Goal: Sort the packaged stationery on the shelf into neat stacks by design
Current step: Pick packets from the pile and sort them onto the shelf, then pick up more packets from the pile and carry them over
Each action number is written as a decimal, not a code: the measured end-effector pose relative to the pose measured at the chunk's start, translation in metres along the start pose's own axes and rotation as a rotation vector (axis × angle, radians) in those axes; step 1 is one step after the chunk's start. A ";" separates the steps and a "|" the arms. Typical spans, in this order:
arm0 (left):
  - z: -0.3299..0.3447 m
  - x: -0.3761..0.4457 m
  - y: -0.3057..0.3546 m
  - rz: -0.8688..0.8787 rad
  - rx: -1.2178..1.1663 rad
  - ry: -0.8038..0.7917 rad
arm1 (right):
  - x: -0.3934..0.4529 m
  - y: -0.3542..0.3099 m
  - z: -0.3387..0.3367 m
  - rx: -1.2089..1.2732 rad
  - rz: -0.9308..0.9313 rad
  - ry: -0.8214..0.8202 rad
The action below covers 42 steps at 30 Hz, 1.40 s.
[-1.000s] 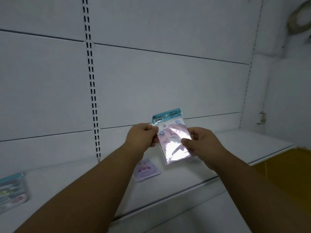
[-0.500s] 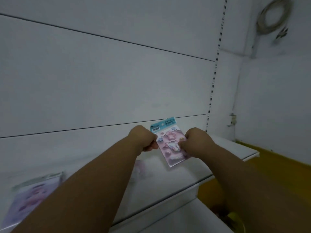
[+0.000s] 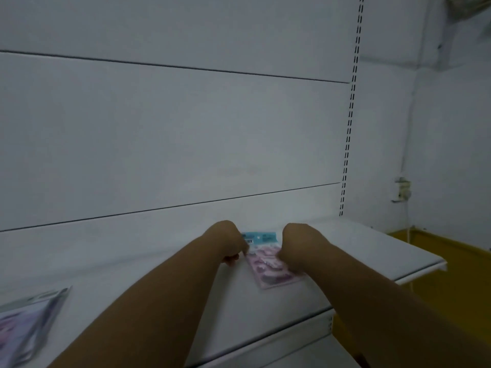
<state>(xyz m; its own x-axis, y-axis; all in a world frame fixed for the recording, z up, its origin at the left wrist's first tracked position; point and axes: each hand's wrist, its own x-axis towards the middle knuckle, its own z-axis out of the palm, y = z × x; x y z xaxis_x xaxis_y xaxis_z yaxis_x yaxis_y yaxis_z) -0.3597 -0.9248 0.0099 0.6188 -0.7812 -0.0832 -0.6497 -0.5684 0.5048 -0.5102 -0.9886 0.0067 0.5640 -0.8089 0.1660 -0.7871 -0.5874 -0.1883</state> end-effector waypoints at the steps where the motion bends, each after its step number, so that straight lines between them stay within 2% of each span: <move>1: 0.002 -0.001 0.000 0.016 0.090 0.032 | 0.000 -0.001 -0.002 -0.019 -0.015 0.008; 5: -0.009 -0.015 -0.007 0.109 0.361 0.246 | -0.006 -0.024 -0.014 0.002 -0.150 0.143; 10: -0.054 -0.068 -0.065 0.122 0.372 0.343 | -0.032 -0.107 -0.038 0.144 -0.410 0.292; 17: -0.140 -0.217 -0.240 -0.045 0.359 0.544 | -0.137 -0.290 -0.049 0.301 -0.707 0.338; 24: -0.202 -0.382 -0.406 -0.297 0.437 0.634 | -0.269 -0.486 -0.035 0.347 -0.997 0.242; 30: -0.244 -0.432 -0.492 -0.426 0.393 0.632 | -0.313 -0.593 -0.022 0.335 -1.072 0.195; 36: -0.279 -0.401 -0.561 -0.462 0.369 0.574 | -0.289 -0.658 0.005 0.292 -1.067 0.176; 38: -0.290 -0.382 -0.579 -0.456 0.367 0.497 | -0.274 -0.675 0.013 0.291 -1.052 0.171; 42: -0.305 -0.355 -0.600 -0.464 0.399 0.230 | -0.254 -0.699 0.028 0.282 -1.003 0.116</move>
<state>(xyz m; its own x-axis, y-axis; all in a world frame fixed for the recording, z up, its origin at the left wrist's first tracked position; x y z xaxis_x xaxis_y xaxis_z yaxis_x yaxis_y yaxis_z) -0.0542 -0.2277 -0.0014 0.9244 -0.3814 -0.0070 -0.3789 -0.9201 0.0992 -0.0964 -0.3728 0.0688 0.8866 0.0509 0.4598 0.1235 -0.9839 -0.1292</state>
